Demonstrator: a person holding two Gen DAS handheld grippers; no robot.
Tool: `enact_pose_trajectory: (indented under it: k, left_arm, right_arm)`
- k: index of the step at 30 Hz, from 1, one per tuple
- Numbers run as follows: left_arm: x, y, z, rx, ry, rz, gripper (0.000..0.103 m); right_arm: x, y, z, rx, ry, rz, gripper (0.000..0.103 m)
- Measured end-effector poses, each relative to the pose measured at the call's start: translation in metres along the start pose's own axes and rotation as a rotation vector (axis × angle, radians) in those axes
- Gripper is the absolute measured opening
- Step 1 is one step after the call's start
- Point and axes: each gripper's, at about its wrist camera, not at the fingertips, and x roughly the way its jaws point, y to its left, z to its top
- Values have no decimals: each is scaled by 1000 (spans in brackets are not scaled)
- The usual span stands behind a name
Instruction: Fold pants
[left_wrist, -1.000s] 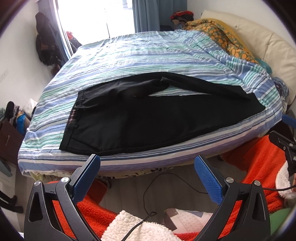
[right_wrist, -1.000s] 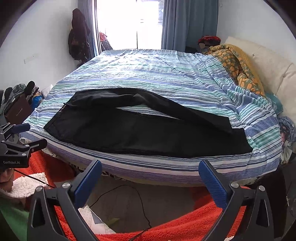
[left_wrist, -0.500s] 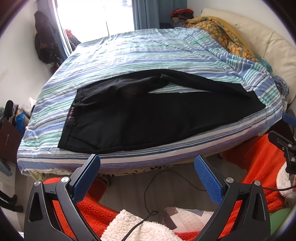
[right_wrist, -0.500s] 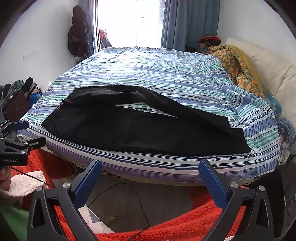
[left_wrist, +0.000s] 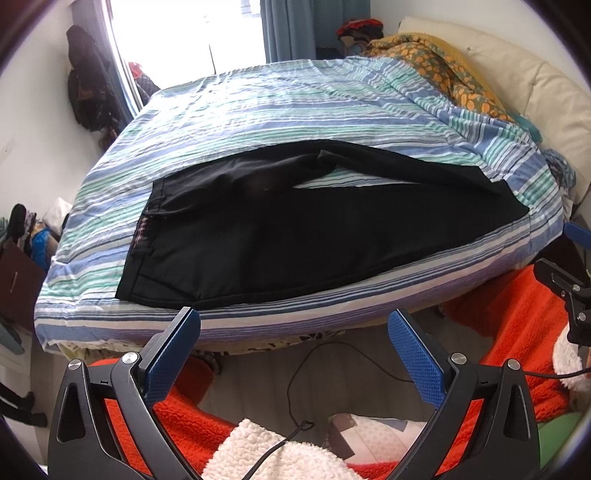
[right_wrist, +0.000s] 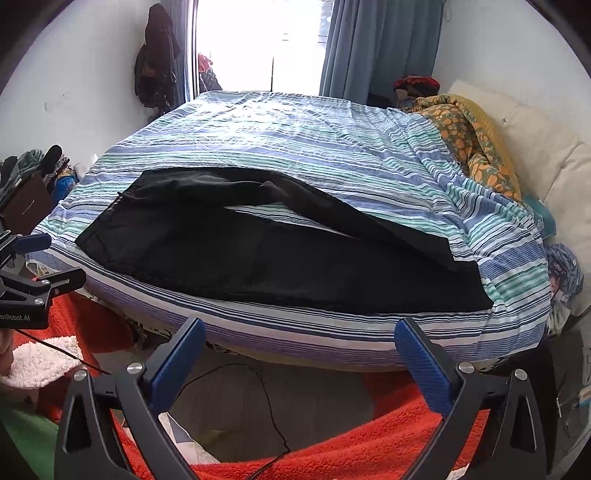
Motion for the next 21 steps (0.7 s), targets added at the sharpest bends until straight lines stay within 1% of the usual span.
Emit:
enact_pose_trajectory:
  k: [11, 14, 18, 21]
  left_arm:
    - [-1, 0, 0, 0, 4, 11, 102]
    - [0, 2, -1, -5, 7, 14, 102]
    - [2, 4, -1, -11, 11, 16, 102]
    - [2, 5, -2, -10, 13, 19, 102]
  right_arm:
    - [2, -7, -1, 17, 24, -74, 99]
    - [4, -9, -1, 24, 25, -71, 99]
    - [5, -9, -2, 28, 26, -41, 100]
    - [6, -9, -2, 28, 28, -42, 101]
